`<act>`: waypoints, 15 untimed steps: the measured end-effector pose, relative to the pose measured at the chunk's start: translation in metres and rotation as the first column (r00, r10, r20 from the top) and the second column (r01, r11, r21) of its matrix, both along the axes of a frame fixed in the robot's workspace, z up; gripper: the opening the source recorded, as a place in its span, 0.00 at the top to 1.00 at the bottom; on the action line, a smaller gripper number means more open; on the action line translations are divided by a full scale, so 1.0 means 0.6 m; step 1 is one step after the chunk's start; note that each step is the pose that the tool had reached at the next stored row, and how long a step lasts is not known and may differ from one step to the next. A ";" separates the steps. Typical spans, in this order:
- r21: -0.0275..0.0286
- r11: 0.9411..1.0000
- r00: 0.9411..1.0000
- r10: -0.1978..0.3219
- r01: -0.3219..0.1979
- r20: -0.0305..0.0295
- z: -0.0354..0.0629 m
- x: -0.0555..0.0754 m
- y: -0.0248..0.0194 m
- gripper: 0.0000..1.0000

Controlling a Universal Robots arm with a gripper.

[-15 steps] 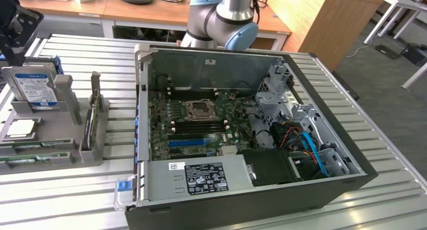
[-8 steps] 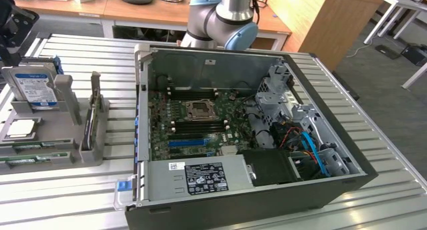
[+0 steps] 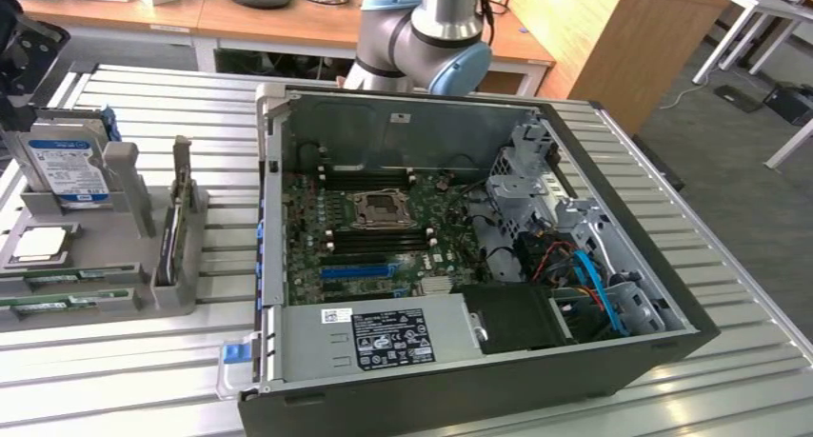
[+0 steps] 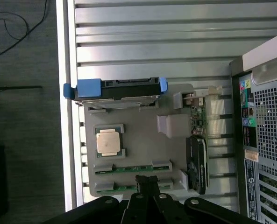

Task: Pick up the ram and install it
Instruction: 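Reach for the ram, then pick up the ram and move it above insertion slot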

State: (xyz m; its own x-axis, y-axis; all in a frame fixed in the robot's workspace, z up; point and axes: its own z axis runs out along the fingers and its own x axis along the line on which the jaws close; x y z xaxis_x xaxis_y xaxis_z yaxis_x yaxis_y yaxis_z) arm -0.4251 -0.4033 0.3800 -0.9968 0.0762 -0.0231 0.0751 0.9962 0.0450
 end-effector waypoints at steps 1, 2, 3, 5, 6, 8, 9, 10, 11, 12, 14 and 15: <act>0.000 1.000 1.000 0.000 0.000 0.000 0.000 0.000 -0.0034 0.89; 0.000 1.000 1.000 0.000 0.000 0.000 0.000 -0.001 -0.0064 0.89; 0.000 1.000 1.000 0.000 0.000 0.000 0.000 -0.001 -0.0095 0.89; 0.000 1.000 1.000 0.000 0.000 0.000 0.000 -0.001 -0.0147 0.89; 0.000 1.000 1.000 0.000 0.000 0.000 0.000 -0.001 -0.0164 0.89; 0.000 1.000 1.000 0.000 0.000 0.000 0.000 -0.002 -0.0171 0.89; 0.000 1.000 1.000 0.000 0.000 0.000 0.000 -0.002 -0.0171 0.89; 0.000 1.000 1.000 0.000 0.000 0.000 0.000 -0.002 -0.0172 0.89; 0.000 1.000 1.000 0.000 0.000 0.000 0.000 -0.002 -0.0172 0.89; 0.000 1.000 1.000 0.000 0.000 0.000 0.000 -0.002 -0.0172 0.89; 0.000 1.000 1.000 0.000 0.000 0.000 0.000 -0.002 -0.0172 0.89; 0.000 1.000 1.000 0.000 0.000 0.000 0.000 -0.002 -0.0172 0.89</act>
